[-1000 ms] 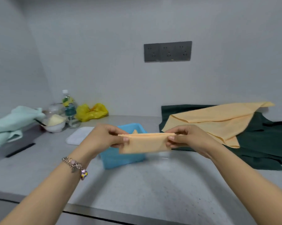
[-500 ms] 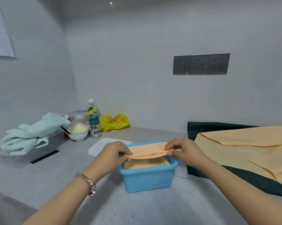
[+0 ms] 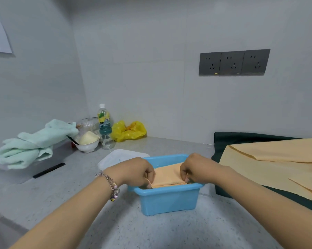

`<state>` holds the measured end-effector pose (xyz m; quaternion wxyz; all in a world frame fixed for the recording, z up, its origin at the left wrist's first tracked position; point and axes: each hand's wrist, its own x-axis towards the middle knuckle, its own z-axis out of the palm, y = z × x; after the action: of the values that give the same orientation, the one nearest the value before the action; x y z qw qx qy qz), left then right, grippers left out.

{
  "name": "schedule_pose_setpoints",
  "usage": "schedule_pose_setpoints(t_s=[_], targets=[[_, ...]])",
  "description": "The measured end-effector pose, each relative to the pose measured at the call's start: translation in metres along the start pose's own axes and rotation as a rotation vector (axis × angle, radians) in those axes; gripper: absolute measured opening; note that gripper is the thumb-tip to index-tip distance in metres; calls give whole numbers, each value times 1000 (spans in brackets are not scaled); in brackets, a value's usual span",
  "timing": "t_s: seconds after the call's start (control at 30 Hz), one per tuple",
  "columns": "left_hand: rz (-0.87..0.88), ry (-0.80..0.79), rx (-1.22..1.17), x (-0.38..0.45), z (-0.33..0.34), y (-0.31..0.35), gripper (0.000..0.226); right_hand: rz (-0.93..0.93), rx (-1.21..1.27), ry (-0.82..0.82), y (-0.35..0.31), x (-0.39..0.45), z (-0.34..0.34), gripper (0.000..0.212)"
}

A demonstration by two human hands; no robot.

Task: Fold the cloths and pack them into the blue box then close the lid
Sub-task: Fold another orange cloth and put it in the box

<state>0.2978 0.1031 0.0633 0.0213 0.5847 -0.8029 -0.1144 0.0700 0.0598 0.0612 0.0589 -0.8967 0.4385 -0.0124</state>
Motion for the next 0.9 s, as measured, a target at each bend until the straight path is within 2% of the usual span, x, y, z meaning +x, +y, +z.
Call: schedule_pose_setpoints(t_s=[0.07, 0.2, 0.33, 0.47, 0.63, 0.77, 0.83, 0.9], targets=[[-11, -45, 43, 3, 2, 1, 12, -17, -81, -61, -3, 5, -1, 26], [-36, -86, 29, 12, -1, 4, 9, -31, -103, -90, -11, 16, -4, 13], [-42, -41, 79, 24, -2, 14, 30, -4, -78, -69, -20, 25, -4, 38], [-32, -62, 106, 31, 5, 21, 50, -18, -22, -169, -20, 28, -1, 43], [-35, -104, 101, 31, 14, 19, 47, 9, -26, -259, -17, 33, 6, 42], [-71, -111, 94, 35, 20, 16, 30, 54, -59, -294, -20, 41, 16, 47], [-89, -135, 116, 39, 21, 16, 45, 84, -51, -301, -20, 43, 18, 47], [-99, -158, 144, 42, 22, 18, 47, 103, -43, -310, -21, 45, 21, 46]])
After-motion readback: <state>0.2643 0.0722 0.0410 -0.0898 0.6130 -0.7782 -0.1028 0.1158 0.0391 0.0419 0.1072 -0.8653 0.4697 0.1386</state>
